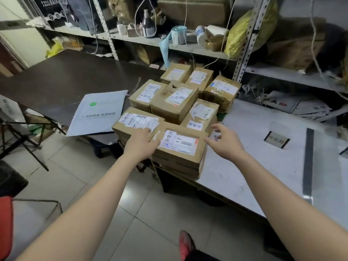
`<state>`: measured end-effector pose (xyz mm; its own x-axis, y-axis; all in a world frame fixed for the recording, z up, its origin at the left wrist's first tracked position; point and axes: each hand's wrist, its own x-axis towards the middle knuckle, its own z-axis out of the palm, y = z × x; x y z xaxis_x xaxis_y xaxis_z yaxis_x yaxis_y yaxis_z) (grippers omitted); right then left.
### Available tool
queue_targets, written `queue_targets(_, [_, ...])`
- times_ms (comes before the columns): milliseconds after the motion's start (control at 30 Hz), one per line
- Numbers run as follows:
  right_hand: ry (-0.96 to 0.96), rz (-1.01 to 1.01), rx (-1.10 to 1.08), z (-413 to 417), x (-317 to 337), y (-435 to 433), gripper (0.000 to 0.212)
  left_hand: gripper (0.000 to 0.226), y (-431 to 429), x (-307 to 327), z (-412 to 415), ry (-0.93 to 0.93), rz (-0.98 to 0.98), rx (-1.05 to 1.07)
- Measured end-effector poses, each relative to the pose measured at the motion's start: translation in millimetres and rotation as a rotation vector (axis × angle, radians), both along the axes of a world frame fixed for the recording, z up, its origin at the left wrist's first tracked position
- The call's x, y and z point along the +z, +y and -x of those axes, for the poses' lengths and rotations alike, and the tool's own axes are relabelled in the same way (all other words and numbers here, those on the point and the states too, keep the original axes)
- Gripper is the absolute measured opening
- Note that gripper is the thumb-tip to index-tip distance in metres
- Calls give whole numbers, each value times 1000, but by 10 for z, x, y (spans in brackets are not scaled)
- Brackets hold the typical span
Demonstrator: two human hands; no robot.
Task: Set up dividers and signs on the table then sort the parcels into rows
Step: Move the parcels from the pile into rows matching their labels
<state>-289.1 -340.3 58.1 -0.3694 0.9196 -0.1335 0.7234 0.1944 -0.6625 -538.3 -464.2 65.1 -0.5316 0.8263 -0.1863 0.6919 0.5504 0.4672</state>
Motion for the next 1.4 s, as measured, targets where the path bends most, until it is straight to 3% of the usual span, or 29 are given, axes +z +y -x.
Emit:
queue_targets(267, [60, 133, -83, 231, -291, 72, 66, 28, 58, -345, 82, -160, -125, 159])
queue_targets(567, [248, 284, -308, 436, -384, -246, 62, 53, -119, -522, 113, -484, -145, 155])
queue_targets(833, [376, 317, -478, 480, -259, -399, 61, 50, -184, -506, 58, -428, -278, 57])
queue_targets(1133, [542, 218, -657, -254, 115, -740, 57, 40, 10, -89, -430, -479, -388, -173])
queue_targets(1400, [658, 104, -881, -1858, 420, -1126, 46, 37, 262, 209, -1963, -522, -403, -448])
